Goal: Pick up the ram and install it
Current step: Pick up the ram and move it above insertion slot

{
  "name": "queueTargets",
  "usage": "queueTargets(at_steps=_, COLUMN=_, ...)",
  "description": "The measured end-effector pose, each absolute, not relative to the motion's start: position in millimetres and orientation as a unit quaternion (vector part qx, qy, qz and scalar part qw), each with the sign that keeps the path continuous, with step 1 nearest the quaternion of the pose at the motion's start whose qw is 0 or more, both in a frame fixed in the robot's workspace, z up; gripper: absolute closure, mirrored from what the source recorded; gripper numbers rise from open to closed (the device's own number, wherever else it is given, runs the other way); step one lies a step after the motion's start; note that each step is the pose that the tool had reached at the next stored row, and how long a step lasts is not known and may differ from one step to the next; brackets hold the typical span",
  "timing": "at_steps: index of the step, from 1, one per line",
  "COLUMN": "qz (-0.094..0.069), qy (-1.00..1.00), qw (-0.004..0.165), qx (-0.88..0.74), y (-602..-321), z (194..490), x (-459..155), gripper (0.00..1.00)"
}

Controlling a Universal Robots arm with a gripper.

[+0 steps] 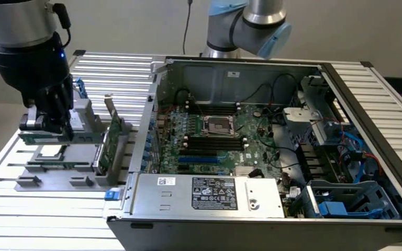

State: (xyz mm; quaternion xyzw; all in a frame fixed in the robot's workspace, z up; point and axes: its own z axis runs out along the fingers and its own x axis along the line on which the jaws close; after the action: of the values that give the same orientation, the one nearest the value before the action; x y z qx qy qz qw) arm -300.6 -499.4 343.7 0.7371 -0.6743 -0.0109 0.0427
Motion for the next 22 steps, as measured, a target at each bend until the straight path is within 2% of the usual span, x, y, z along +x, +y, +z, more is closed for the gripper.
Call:
queueTargets(at_steps=11, qz=-0.011, qy=-0.674, qw=0.043, qx=0.737, y=-499.1, z=390.5, x=-250.5, gripper=0.86)
queueTargets(at_steps=22, qz=-0.013, qy=-0.674, qw=0.045, qx=0.737, y=-498.5, z=419.1, x=-200.6, gripper=0.86)
